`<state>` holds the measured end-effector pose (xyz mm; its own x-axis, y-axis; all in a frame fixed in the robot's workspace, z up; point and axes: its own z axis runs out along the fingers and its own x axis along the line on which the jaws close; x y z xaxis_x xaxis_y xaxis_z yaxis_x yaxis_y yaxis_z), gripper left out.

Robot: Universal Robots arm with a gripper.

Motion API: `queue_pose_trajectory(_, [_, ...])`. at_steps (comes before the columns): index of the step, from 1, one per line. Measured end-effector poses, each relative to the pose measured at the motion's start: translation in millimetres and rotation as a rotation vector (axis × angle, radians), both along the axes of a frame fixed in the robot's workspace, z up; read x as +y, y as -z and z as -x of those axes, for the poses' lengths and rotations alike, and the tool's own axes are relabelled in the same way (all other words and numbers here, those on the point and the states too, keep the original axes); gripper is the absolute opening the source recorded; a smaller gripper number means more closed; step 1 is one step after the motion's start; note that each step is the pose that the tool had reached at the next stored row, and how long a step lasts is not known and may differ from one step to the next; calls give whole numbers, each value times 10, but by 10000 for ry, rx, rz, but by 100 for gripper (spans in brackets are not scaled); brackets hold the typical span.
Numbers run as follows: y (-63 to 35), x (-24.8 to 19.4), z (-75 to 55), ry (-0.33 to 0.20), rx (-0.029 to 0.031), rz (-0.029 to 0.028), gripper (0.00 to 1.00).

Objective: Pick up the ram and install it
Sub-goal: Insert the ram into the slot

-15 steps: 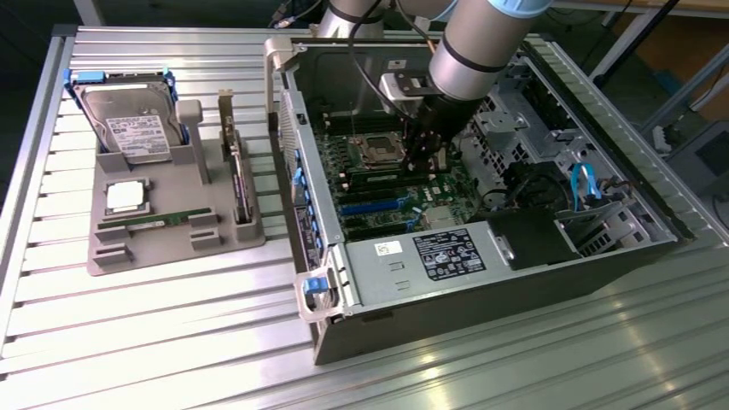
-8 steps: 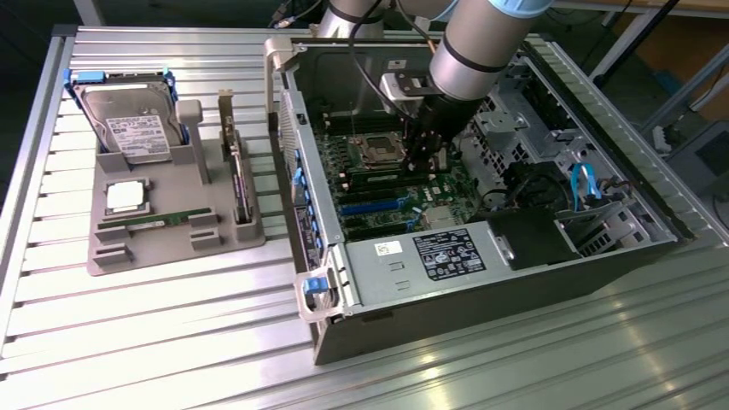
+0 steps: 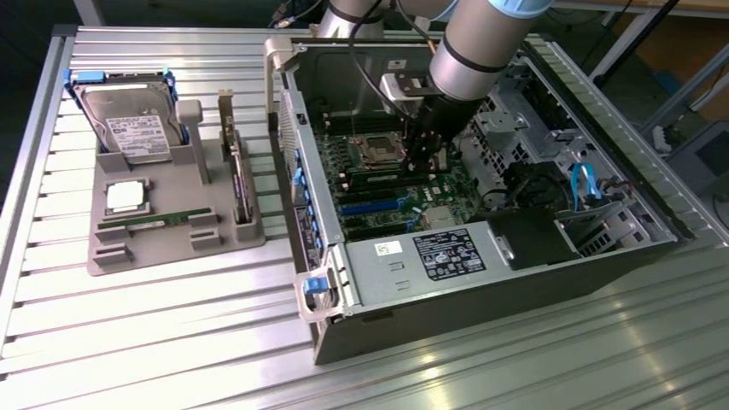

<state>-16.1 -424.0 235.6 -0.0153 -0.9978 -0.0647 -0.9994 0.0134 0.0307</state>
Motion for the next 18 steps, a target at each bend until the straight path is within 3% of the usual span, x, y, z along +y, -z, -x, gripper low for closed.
queue_pose_trajectory(18, [0, 0, 0, -252, 0, -7, 12])
